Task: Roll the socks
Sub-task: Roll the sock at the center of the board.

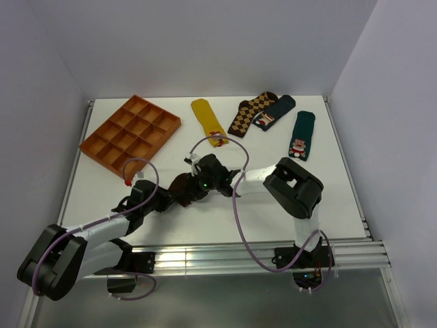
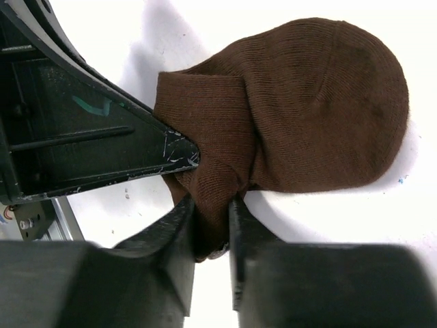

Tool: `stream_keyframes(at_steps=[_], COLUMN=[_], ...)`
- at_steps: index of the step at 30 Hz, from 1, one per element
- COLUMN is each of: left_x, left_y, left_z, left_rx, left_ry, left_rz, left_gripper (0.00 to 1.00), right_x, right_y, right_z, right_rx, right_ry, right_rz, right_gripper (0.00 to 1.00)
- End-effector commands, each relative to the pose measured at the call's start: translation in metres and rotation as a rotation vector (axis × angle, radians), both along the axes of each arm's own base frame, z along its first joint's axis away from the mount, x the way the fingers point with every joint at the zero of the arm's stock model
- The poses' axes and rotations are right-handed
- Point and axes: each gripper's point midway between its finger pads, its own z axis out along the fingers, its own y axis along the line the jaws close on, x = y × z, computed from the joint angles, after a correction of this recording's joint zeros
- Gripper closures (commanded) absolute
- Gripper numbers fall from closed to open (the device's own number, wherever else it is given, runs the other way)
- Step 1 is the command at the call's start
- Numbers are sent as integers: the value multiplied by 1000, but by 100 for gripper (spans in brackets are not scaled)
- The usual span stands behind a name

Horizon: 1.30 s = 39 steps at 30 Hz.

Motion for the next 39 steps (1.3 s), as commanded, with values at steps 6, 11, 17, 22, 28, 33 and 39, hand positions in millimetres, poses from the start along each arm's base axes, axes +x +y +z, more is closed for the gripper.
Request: stream_keyframes(at_steps=[6, 11, 17, 22, 28, 33, 39], left_x=[-18, -15, -16, -15, -14, -12, -6], left_y=[21, 19, 16, 14, 14, 15, 17], left_z=[-34, -31, -30, -30, -29, -27, -18], left_rx=[176, 202, 210, 210, 218, 239, 291], left_ry=[142, 147, 149, 145, 142, 135, 135], left_rz=[-7, -42, -67, -88, -100, -118, -155], left_gripper=[100, 100, 100, 100, 100, 100, 100], right_x=[21, 59, 90, 94, 93, 76, 62], right_y=[-20, -43, -42, -29, -15, -16, -49], right_z=[50, 63, 43, 33, 11, -2, -4], right_rx=[71, 14, -29, -16, -9, 14, -9], right_ry=[-90, -141, -107, -70, -12, 41, 41], right_rz=[-62, -169, -211, -176, -120, -90, -189], right_gripper=[49, 43, 40, 35, 40, 73, 100])
